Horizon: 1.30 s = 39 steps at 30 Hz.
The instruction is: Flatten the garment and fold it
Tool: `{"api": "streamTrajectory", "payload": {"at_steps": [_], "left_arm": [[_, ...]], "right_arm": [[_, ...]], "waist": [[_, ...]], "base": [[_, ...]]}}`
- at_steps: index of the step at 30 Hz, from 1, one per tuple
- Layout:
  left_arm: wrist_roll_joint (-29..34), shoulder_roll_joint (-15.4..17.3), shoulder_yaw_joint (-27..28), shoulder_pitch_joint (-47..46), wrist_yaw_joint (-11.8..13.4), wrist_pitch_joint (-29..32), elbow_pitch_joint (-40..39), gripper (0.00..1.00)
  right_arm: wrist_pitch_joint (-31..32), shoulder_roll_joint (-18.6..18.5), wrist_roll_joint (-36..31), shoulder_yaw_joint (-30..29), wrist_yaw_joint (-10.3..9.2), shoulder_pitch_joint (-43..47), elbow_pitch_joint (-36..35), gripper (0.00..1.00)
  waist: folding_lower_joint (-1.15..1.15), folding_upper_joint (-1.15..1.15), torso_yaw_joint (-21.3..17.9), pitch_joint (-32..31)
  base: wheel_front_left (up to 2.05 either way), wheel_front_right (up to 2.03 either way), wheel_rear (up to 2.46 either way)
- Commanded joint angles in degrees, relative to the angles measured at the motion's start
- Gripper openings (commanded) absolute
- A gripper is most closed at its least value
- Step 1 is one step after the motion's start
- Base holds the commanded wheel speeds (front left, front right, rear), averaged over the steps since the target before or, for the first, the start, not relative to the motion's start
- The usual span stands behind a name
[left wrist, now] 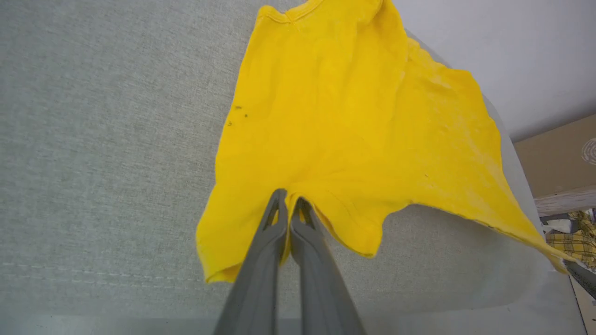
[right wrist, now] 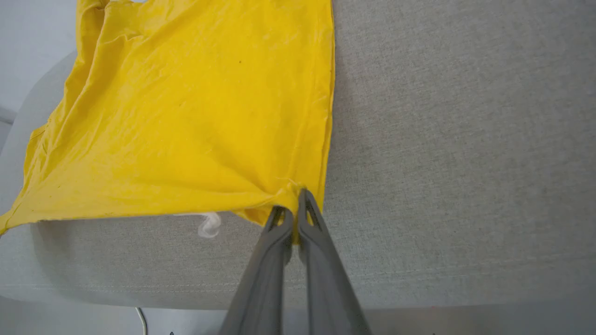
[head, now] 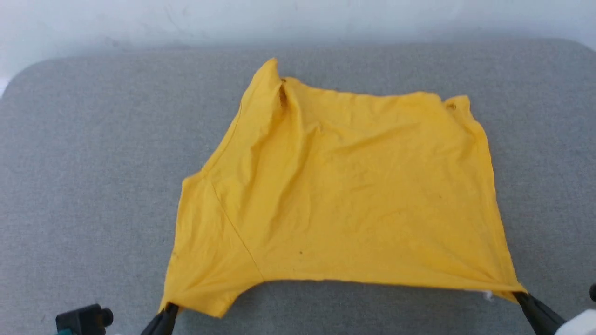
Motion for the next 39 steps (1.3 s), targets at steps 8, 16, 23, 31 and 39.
{"api": "streamTrajectory", "payload": {"at_steps": [8, 16, 23, 31, 39], "left_arm": [[0.9, 1.2, 0.2, 2.3, 0.7, -0.5, -5.3, 0.00], [4.4, 4.3, -1.2, -5.1, -1.0, 1.1, -6.0, 0.00], [7.3, 7.0, -3.0, -16.9, -4.2, 3.7, -4.2, 0.00], [10.5, 7.2, -6.3, -32.9, -9.2, 4.8, 1.3, 0.00], [11.2, 4.6, -8.6, -43.2, -11.8, 4.0, 9.2, 0.00]], "right_arm": [[0.9, 1.4, -0.2, -1.9, -0.05, 2.8, -4.8, 0.00], [0.0, -1.9, -1.2, 0.5, -0.05, -3.9, -4.2, 0.00], [-2.2, -5.0, -1.6, 3.1, -0.05, -13.6, -0.8, 0.00], [-5.9, -7.6, -3.1, 6.4, -0.05, -24.0, 4.3, 0.00], [-7.5, -8.7, -3.7, 10.4, -0.05, -32.0, 9.0, 0.00]], "waist": [[0.01, 0.00, 0.0, -4.5], [0.01, 0.00, -1.0, -2.5], [0.01, 0.00, -2.2, 2.7], [0.01, 0.00, -3.8, 10.0], [0.01, 0.00, -4.8, 15.8]], "base": [[0.00, 0.00, 0.00], [0.00, 0.00, 0.00], [0.00, 0.00, 0.00], [0.00, 0.00, 0.00], [0.00, 0.00, 0.00]]}}
